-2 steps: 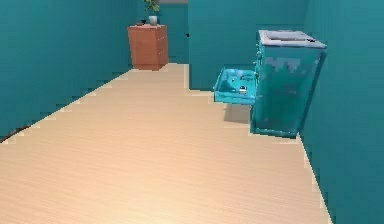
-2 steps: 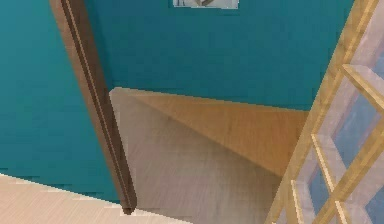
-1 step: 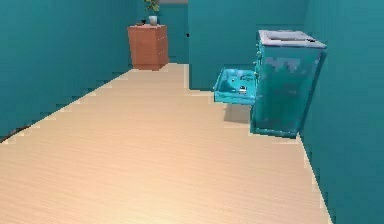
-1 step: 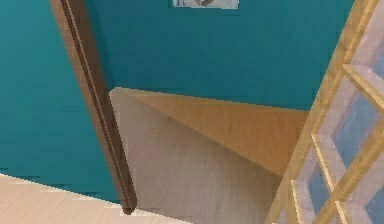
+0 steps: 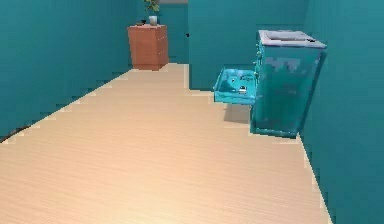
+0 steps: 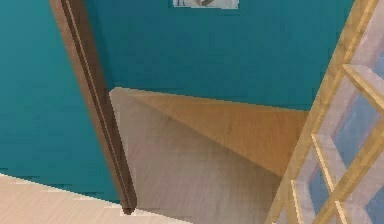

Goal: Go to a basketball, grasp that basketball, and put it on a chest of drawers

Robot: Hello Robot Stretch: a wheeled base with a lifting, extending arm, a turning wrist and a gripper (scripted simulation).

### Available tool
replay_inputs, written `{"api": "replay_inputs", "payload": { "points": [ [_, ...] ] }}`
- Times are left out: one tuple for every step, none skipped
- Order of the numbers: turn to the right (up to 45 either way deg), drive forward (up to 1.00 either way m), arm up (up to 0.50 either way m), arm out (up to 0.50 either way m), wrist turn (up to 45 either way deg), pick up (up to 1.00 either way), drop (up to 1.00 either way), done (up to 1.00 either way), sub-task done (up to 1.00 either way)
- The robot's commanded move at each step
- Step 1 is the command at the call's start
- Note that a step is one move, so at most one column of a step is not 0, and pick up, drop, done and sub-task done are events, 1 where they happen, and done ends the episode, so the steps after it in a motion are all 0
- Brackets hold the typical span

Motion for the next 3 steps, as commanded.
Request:
{"api": "replay_inputs", "payload": {
  "points": [
    [-45.0,0.00,0.00,0.00,0.0,0.00,0.00,0.00,0.00],
    [-36.0,0.00,0.00,0.00,0.0,0.00,0.00,0.00,0.00],
    [45.0,0.00,0.00,0.00,0.0,0.00,0.00,0.00,0.00]
  ]
}}
